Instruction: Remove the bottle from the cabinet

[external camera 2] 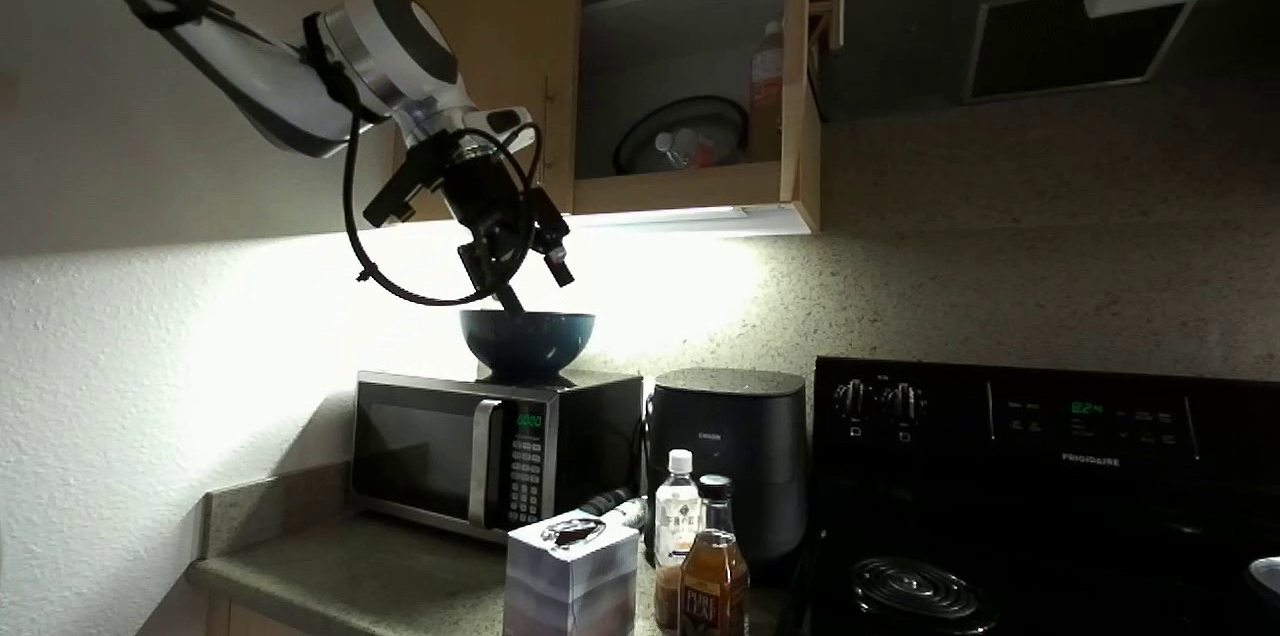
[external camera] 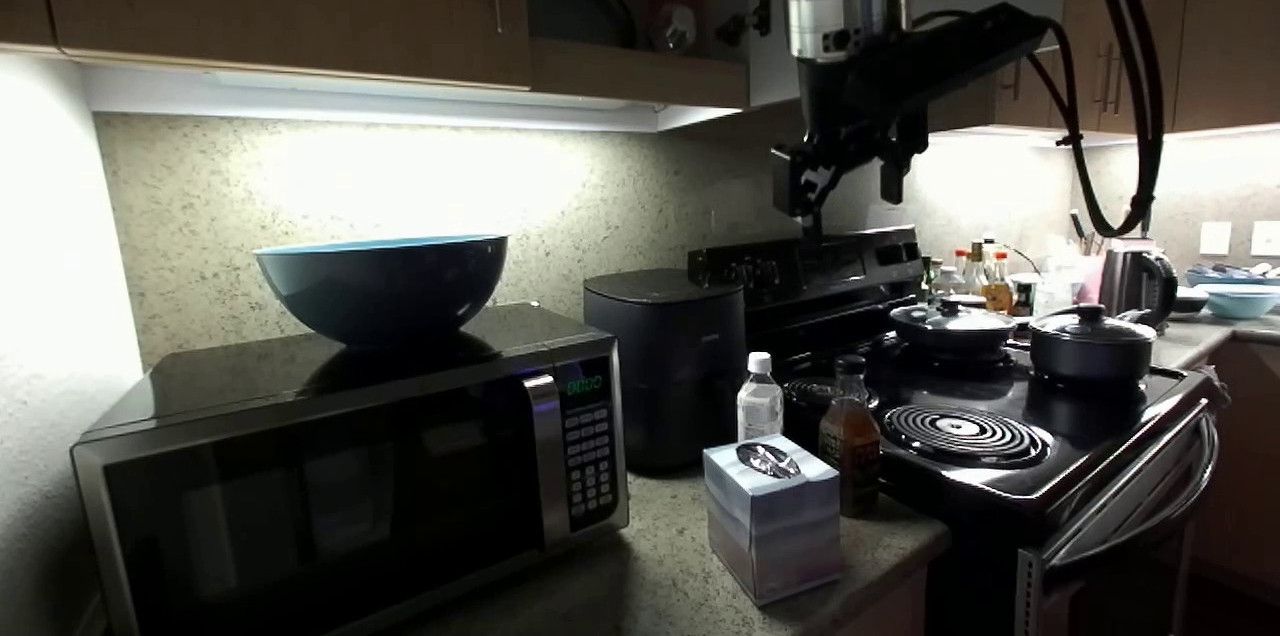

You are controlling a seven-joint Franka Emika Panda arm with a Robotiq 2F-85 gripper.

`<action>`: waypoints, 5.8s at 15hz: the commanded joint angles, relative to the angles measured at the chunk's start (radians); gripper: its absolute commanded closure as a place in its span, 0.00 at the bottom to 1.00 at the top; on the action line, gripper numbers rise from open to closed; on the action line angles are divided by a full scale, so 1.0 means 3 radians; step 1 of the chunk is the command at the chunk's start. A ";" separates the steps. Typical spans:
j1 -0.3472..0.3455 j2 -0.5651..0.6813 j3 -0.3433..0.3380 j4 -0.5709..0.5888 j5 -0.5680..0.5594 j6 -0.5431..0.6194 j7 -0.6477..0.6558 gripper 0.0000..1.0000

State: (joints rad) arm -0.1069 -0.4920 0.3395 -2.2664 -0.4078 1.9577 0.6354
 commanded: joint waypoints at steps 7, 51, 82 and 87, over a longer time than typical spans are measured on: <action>0.0107 0.0102 -0.0063 0.0136 -0.0096 -0.0125 0.0132 0.00; 0.0404 0.1950 -0.0784 0.3460 -0.2046 0.0188 0.1876 0.00; 0.0287 0.2265 -0.0797 0.3569 -0.0643 0.0698 0.1326 0.84; 0.0360 0.2088 -0.0776 0.3465 -0.0772 0.0516 0.1291 0.92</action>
State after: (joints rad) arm -0.0130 0.1813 0.1021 -1.2073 -0.6110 2.1770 1.0595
